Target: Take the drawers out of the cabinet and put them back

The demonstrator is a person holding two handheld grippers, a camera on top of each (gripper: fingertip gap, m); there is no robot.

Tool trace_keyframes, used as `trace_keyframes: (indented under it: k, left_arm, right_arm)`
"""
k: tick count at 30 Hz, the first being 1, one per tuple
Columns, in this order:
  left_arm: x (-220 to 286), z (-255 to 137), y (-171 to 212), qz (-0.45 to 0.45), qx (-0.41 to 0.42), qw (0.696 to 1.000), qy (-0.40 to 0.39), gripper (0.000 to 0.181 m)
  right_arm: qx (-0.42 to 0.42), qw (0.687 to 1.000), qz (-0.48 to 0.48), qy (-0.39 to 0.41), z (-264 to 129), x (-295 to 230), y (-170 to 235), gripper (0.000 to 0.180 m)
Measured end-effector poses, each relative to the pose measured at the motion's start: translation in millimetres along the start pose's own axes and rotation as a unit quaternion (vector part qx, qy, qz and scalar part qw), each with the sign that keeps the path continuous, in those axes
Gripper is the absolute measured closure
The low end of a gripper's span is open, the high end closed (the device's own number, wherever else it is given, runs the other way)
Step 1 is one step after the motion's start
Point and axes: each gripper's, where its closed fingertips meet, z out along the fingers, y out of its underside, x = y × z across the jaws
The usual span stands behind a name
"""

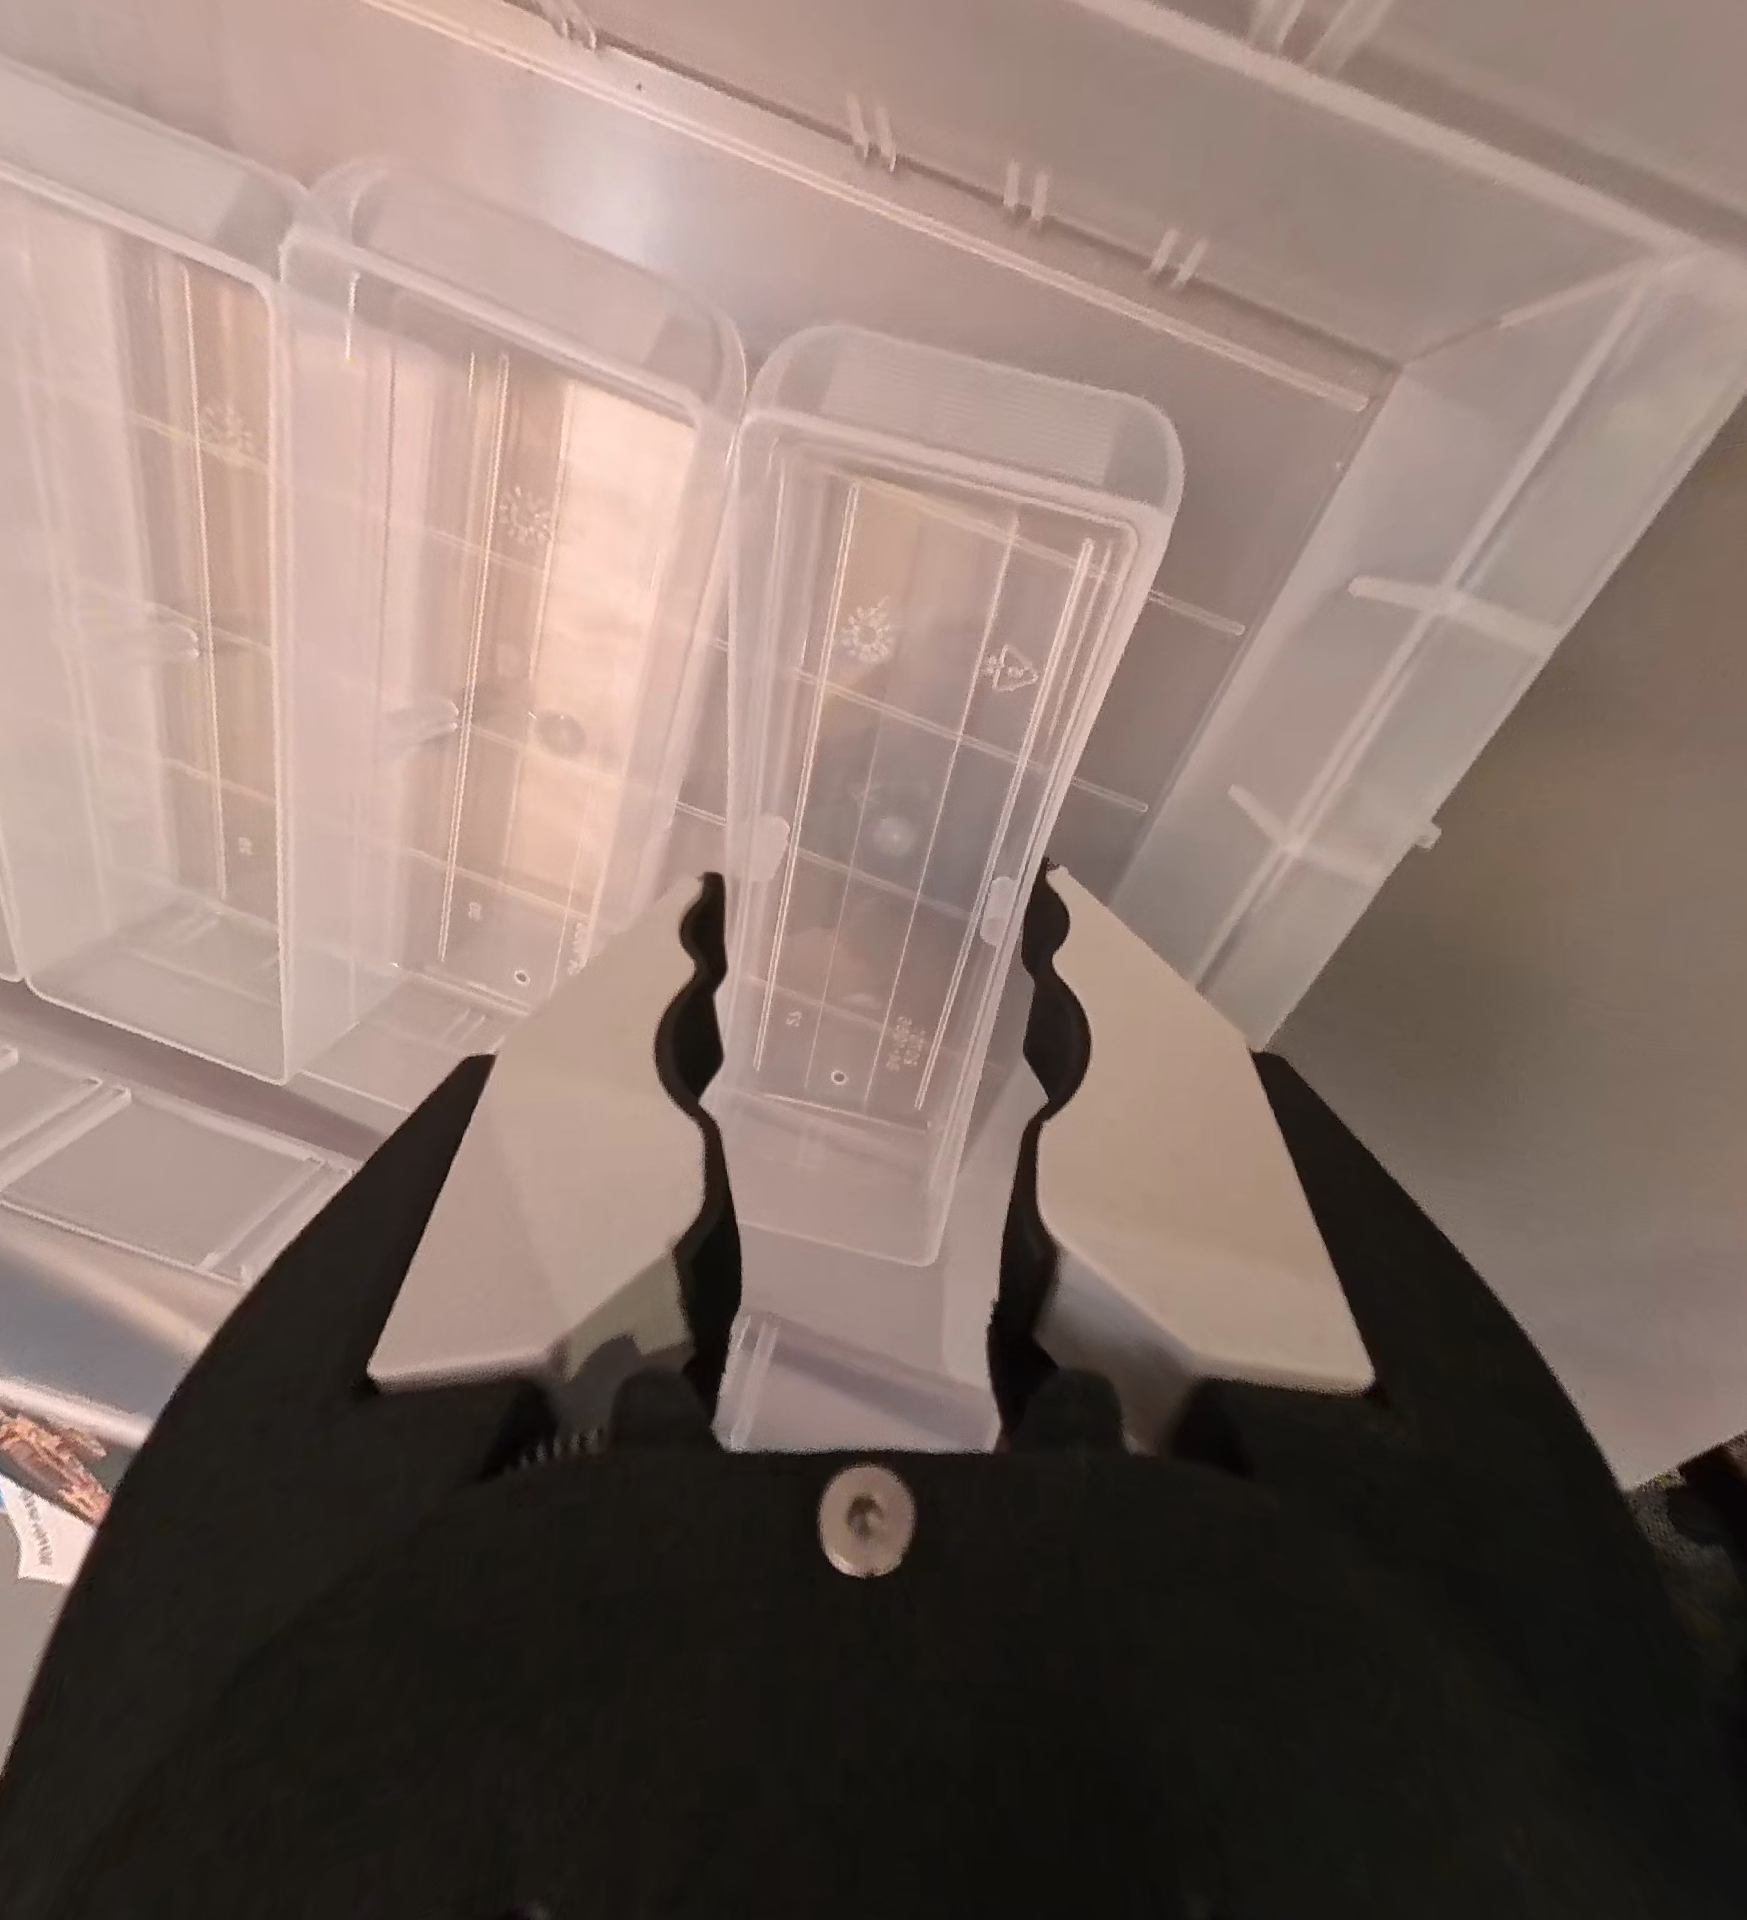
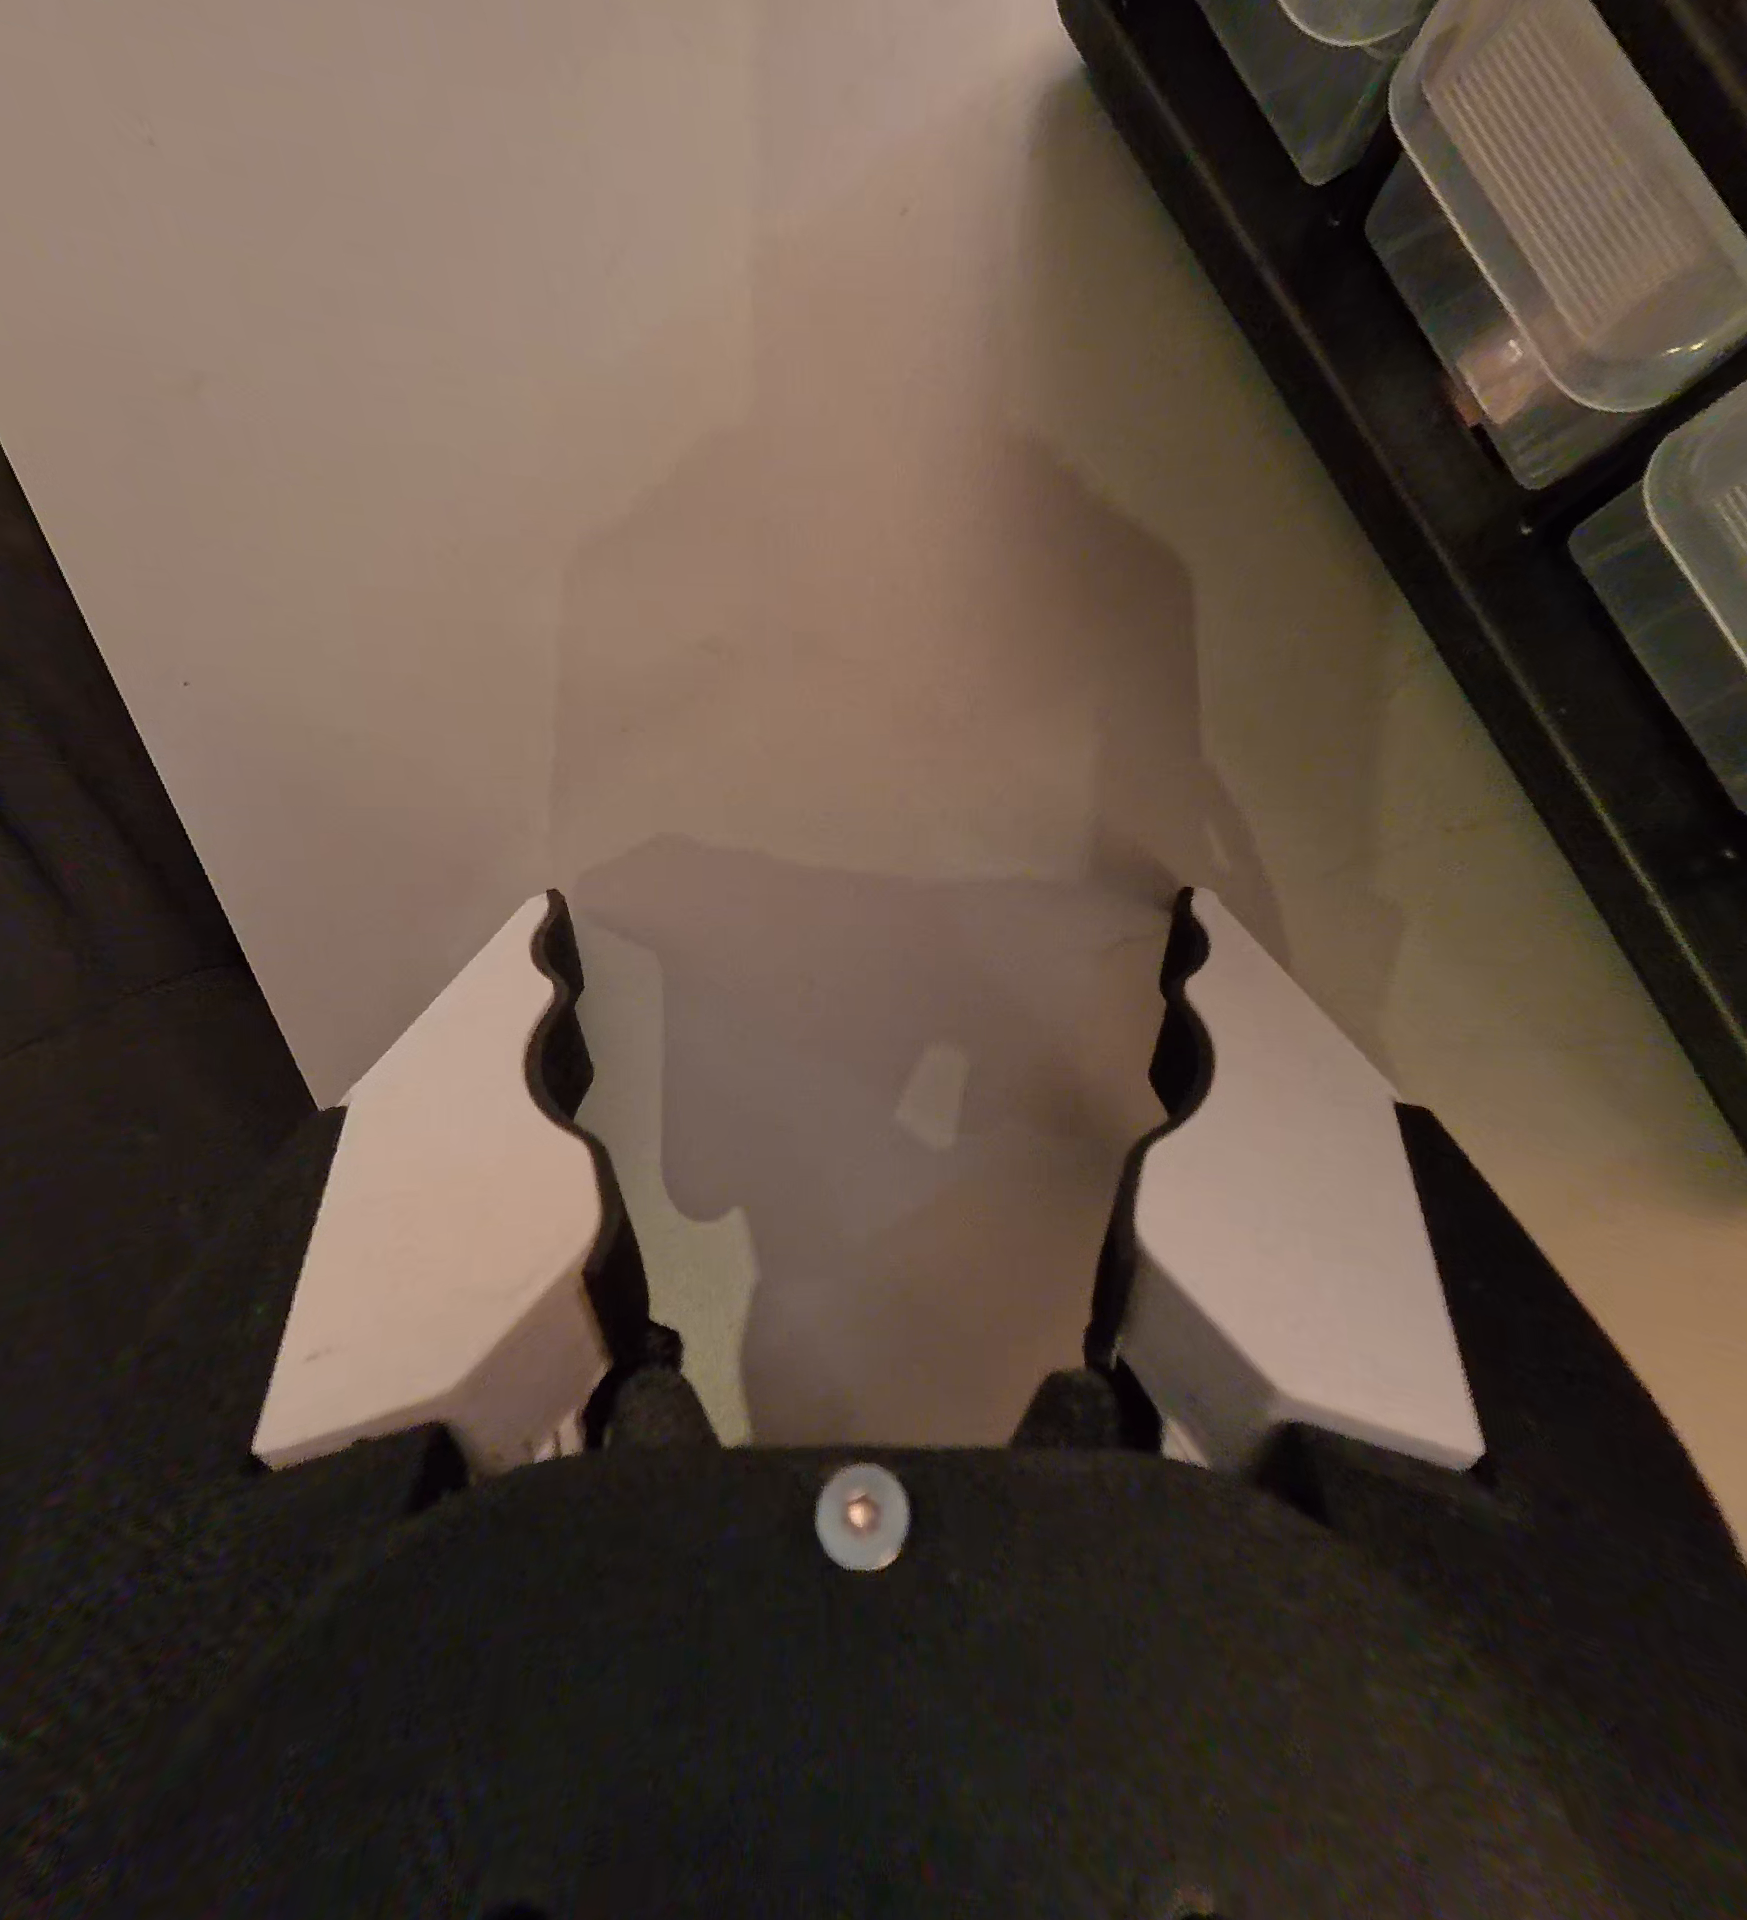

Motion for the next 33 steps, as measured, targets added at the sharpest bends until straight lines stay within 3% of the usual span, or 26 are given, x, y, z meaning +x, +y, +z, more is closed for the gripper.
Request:
trace_keyframes:
  k: [5, 11, 16, 25, 33]
  left_arm:
    - [-4, -24, -12, -0.009, 0.052, 0.998, -0.015, 0.126]
    - [0, -83, -21, 0.008, 0.078, 0.996, -0.051, 0.126]
    - [70, -126, -58, 0.079, 0.105, 0.991, -0.038, 0.125]
    - [231, -61, -161, 0.251, 0.112, 0.961, 0.028, 0.124]
    - [273, -14, -235, 0.27, 0.112, 0.955, 0.047, 0.122]
  right_arm:
    - [-0.001, 1.0, -0.001, 0.0, 0, 0, 0, 0.068]
    - [-0.002, 1.0, 0.002, -0.003, -1, -1, 0, 0.069]
    - [-0.004, 1.0, 0.011, -0.012, -4, -2, 1, 0.074]
    - [0.07, 0.997, 0.003, -0.035, -34, -4, -20, 0.08]
    - [0.066, 0.996, -0.039, -0.046, -47, -14, -15, 0.075]
